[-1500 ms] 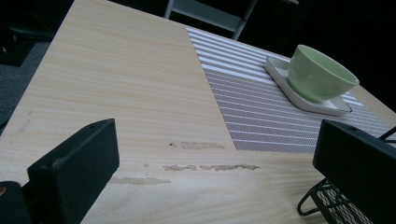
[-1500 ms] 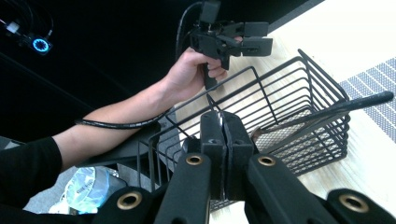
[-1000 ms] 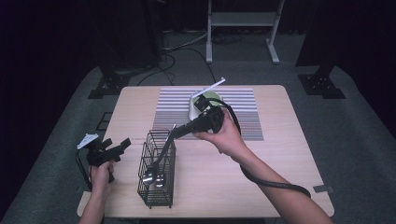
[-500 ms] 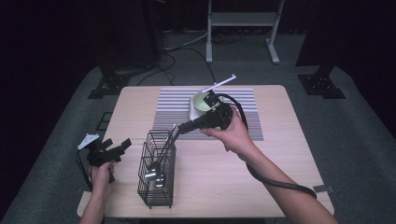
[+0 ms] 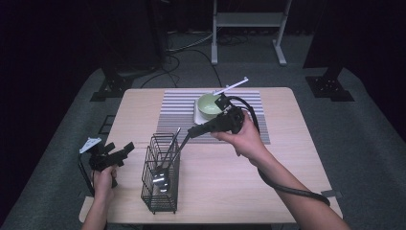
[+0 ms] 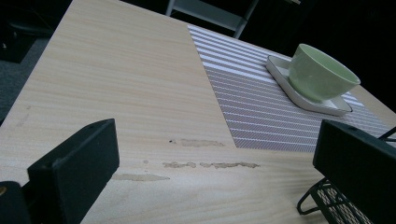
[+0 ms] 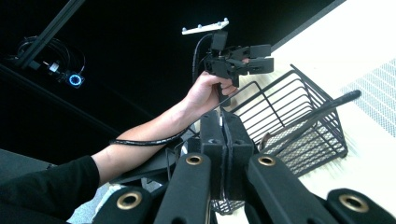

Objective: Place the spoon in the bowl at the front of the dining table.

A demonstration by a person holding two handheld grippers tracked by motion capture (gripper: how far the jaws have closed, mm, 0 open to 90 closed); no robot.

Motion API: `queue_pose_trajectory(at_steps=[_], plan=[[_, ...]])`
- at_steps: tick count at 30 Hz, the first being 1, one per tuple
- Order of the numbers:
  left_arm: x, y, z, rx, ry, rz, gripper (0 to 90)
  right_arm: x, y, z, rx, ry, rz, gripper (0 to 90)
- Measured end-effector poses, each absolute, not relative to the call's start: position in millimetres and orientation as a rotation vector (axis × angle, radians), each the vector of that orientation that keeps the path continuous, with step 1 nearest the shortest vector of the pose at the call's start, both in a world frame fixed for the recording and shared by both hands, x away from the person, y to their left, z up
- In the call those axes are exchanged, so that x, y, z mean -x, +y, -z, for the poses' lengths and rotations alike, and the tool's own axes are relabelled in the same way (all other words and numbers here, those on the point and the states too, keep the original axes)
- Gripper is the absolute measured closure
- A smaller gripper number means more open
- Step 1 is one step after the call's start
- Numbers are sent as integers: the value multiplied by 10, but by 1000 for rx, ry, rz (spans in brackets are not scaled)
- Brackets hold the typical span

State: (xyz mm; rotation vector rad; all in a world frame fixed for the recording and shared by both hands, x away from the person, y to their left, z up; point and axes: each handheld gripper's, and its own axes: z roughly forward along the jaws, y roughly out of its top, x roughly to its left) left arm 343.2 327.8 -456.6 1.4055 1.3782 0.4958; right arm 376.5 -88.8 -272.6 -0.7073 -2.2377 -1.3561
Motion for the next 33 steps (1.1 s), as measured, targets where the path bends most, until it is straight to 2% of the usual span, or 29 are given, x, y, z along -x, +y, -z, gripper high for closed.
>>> queue_pose_trajectory(at_steps=[33], plan=[[-3441, 3240, 4579, -1419, 1381, -502, 0, -3736, -1255, 2765, 775, -2223, 1371, 888]])
